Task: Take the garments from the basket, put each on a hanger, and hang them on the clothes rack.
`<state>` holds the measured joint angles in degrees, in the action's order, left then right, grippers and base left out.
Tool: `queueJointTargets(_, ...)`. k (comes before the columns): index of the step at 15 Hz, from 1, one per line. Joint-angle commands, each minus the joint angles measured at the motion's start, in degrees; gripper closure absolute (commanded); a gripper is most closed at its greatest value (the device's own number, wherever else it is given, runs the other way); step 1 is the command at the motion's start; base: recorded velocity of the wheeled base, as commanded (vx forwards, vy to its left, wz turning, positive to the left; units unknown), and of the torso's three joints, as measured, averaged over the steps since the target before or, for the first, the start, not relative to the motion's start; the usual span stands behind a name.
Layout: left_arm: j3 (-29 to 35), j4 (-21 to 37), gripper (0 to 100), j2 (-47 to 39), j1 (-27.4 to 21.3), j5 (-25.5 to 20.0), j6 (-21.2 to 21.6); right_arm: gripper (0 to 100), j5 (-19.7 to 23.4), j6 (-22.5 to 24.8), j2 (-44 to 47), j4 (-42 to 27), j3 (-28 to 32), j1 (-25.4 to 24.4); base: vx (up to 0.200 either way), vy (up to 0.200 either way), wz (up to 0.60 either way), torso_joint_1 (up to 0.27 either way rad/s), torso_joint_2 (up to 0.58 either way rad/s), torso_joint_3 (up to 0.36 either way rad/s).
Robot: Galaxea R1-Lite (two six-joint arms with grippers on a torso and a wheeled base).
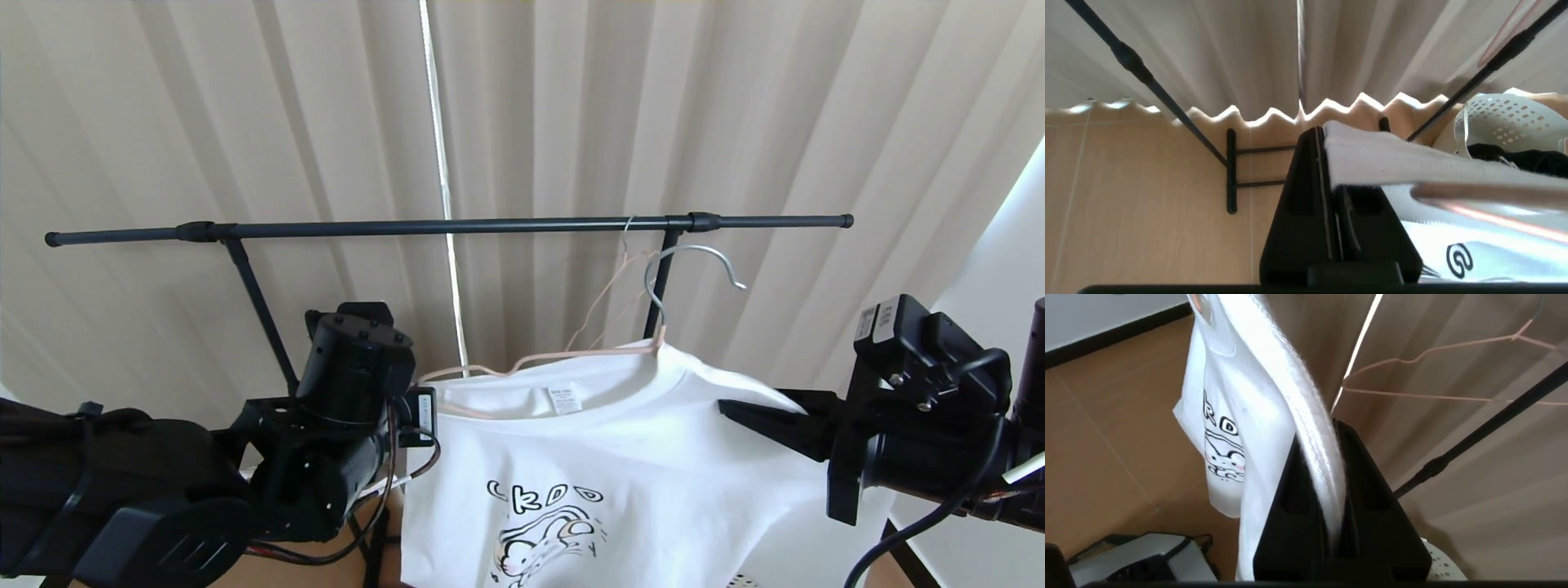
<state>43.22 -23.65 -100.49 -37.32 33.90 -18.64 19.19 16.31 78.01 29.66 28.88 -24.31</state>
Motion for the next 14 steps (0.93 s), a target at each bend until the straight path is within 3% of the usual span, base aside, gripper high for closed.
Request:
queueJointTargets(1, 1.26, 0.10, 100, -0.24, 0.67, -0.06, 0.89, 100, -0.03, 2.15, 0.13, 0.05, -1.02, 1.37, 0.000, 0.000, 0.00, 0.000, 0.00, 0.000)
queueJointTargets(3, 2.49, 0.36, 100, 0.12, 1.10, -0.42, 3.26, 100, 0.06, 4.96, 0.22, 0.14, -1.72, 1.81, 0.000, 0.000, 0.00, 0.000, 0.00, 0.000)
queueJointTargets(6, 5.12, 2.73, 100, 0.38, 1.10, -0.33, 6.95, 100, -0.12, 5.49, 1.09, 0.31, -1.72, 1.81, 0.000, 0.000, 0.00, 0.000, 0.00, 0.000)
queueJointTargets(10, 16.55, 21.28, 100, 2.75, -1.88, -0.42, 7.04, 100, -0.82, 2.41, 3.73, 0.57, -0.05, -0.48, 0.000, 0.000, 0.00, 0.000, 0.00, 0.000)
queueJointTargets(12, 20.68, 28.04, 100, 2.84, -4.17, -0.42, 7.04, 100, -3.63, -0.14, 4.61, 1.10, 0.92, -1.71, 0.000, 0.000, 0.00, 0.000, 0.00, 0.000)
queueJointTargets(14, 23.14, 31.03, 100, 2.75, -5.84, -0.42, 7.04, 100, -5.83, -1.63, 5.93, 1.28, 1.53, -2.76, 0.000, 0.000, 0.00, 0.000, 0.00, 0.000)
